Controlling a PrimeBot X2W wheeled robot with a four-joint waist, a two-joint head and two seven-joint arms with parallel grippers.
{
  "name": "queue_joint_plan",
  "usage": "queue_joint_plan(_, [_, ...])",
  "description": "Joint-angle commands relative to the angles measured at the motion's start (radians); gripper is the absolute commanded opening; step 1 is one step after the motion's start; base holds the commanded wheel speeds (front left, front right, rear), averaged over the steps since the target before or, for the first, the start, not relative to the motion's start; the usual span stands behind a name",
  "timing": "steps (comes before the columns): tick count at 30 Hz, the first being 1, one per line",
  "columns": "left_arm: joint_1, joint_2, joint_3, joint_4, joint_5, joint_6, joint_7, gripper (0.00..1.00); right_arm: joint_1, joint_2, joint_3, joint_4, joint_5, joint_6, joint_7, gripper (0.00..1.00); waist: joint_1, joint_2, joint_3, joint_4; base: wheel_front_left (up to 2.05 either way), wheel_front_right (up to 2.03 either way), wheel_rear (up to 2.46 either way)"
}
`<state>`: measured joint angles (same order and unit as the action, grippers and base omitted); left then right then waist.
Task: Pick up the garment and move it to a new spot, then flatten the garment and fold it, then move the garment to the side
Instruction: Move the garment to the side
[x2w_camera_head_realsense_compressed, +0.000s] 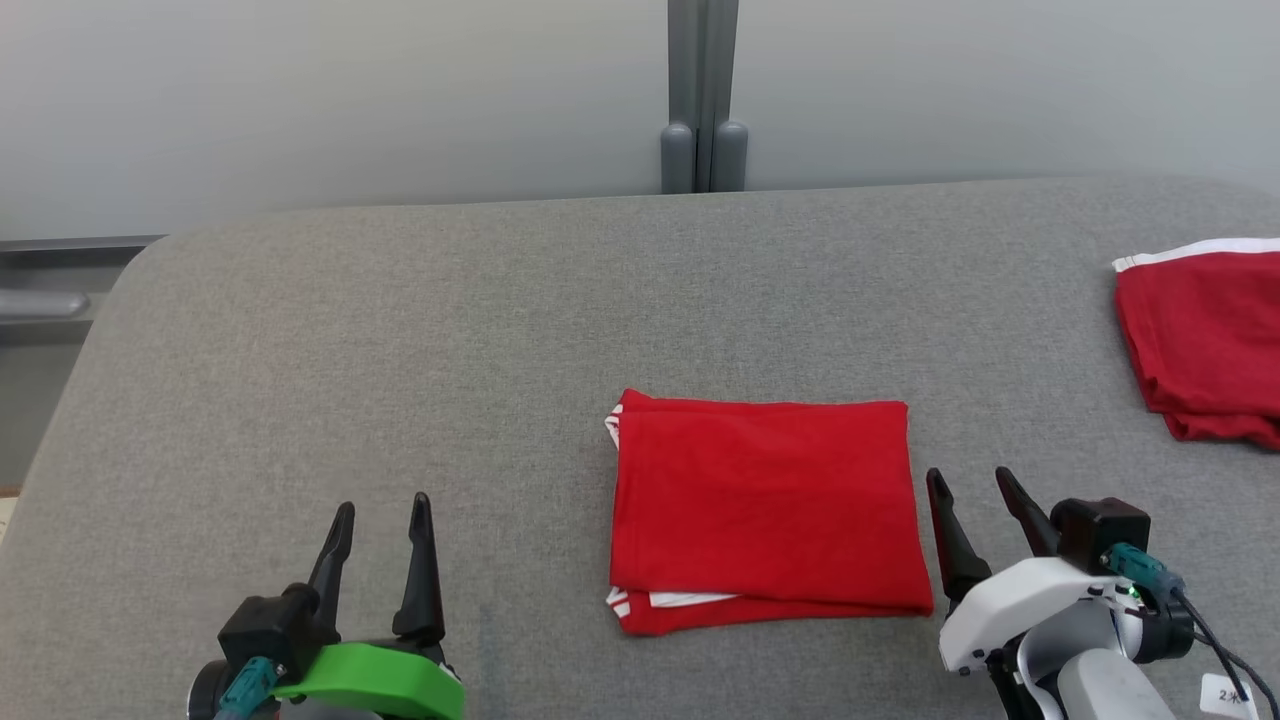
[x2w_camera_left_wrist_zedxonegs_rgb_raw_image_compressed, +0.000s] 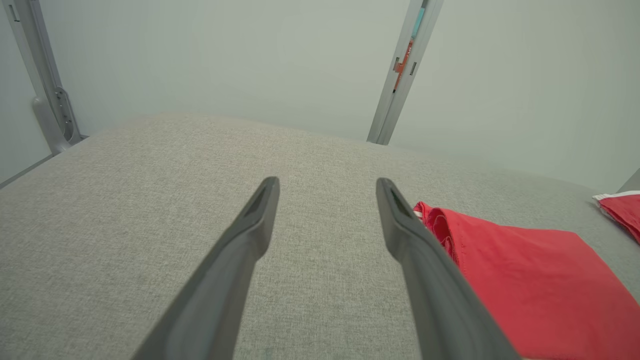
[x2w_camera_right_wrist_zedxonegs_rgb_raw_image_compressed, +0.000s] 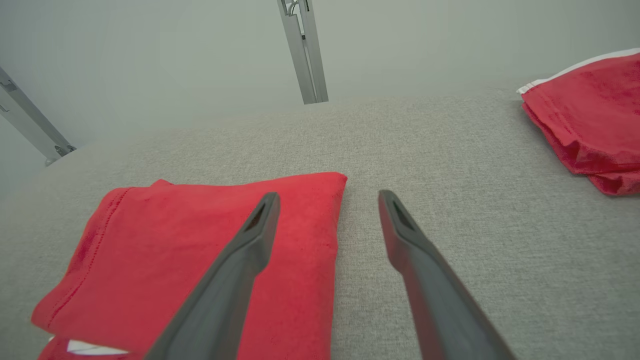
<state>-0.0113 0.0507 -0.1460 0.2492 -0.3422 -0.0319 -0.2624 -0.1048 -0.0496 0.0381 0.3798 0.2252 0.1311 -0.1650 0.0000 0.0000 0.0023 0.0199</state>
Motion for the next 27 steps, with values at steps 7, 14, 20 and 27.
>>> queue_joint_plan(7, [0.005, 0.000, 0.005, -0.033, -0.013, 0.009, -0.003, 1.00, -0.074, -0.002, -0.064, 0.030, -0.029, -0.001, 0.233, 1.00, 0.0000, 0.0000, 0.028, 0.034, 0.00, 0.00, 0.00])
queue_joint_plan(14, [-0.010, 0.001, 0.005, -0.042, -0.025, 0.014, -0.003, 1.00, -0.127, -0.017, -0.079, 0.056, 0.007, -0.001, 0.424, 1.00, 0.0000, 0.0000, 0.074, 0.089, 0.00, 0.00, 0.00])
queue_joint_plan(20, [-0.029, 0.001, 0.007, -0.046, -0.030, 0.016, -0.003, 1.00, -0.160, -0.033, -0.083, 0.099, 0.003, -0.001, 0.499, 1.00, 0.0000, 0.0000, 0.108, 0.123, 0.00, 0.00, 0.00])
queue_joint_plan(27, [-0.037, 0.001, 0.012, -0.047, -0.023, 0.017, -0.003, 1.00, -0.189, -0.036, -0.059, 0.165, 0.017, -0.001, 0.537, 0.26, 0.0000, 0.0000, 0.124, 0.122, 0.00, 0.00, 0.00])
